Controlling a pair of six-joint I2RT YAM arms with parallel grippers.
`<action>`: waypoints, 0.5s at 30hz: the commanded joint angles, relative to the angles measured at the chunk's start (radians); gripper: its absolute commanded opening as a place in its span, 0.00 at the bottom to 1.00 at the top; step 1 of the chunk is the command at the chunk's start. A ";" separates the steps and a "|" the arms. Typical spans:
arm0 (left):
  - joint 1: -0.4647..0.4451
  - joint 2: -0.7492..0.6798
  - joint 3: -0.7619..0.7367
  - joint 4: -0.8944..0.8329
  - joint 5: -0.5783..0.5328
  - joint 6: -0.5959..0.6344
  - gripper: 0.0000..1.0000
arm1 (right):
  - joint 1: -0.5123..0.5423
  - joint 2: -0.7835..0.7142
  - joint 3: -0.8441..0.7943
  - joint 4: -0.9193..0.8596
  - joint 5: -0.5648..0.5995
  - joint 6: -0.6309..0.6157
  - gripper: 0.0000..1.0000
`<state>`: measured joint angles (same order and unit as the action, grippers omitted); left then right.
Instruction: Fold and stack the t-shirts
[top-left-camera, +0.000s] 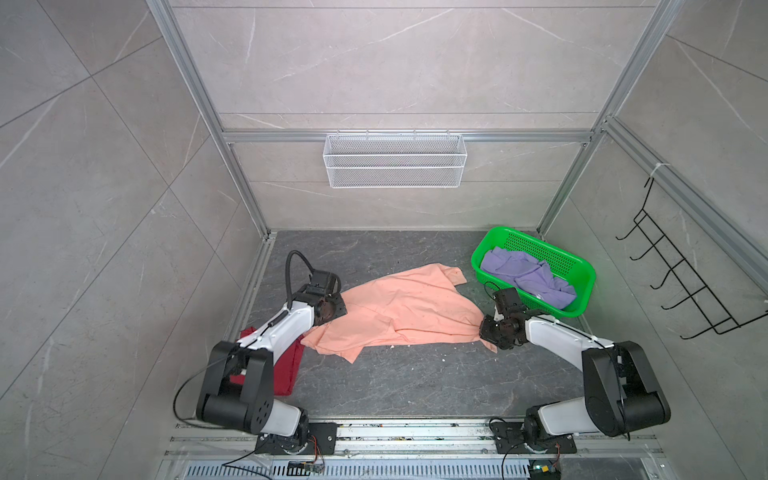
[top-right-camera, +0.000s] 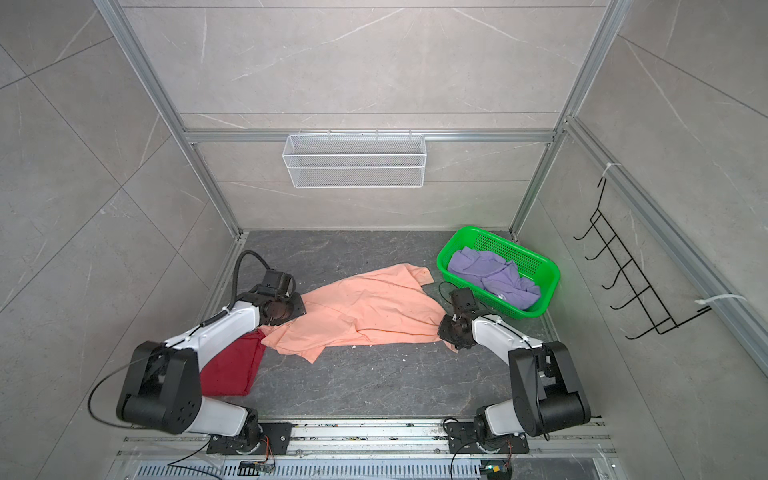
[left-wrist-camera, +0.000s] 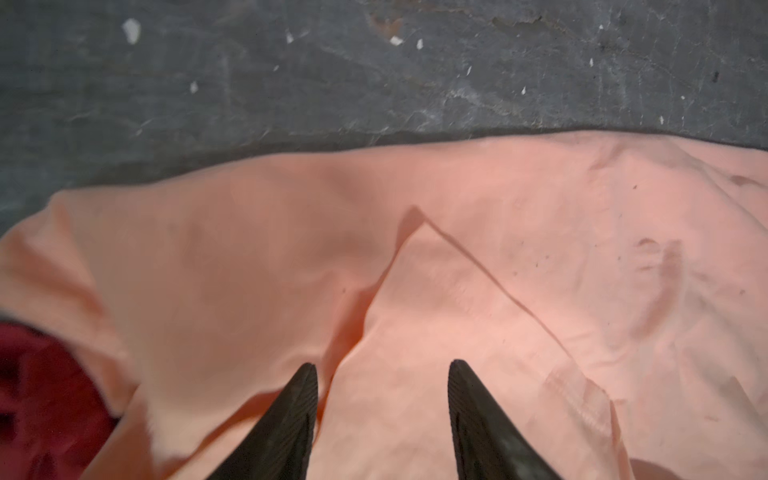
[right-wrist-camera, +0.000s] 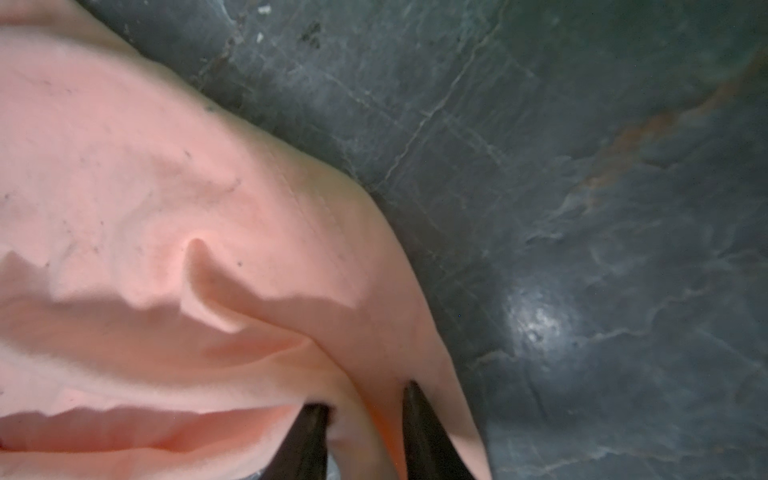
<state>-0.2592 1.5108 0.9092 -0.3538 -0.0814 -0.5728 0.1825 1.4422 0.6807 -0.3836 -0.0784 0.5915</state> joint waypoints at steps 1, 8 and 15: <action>0.002 0.082 0.073 0.108 0.045 0.051 0.51 | -0.008 -0.008 -0.018 -0.038 0.023 0.009 0.34; 0.002 0.232 0.170 0.097 0.013 0.071 0.42 | -0.007 -0.037 -0.039 -0.041 0.031 0.027 0.34; 0.003 0.265 0.148 0.118 0.024 0.086 0.42 | -0.009 -0.043 -0.032 -0.056 0.040 0.022 0.35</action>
<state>-0.2592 1.7679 1.0500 -0.2596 -0.0689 -0.5159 0.1806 1.4132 0.6594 -0.3916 -0.0700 0.6033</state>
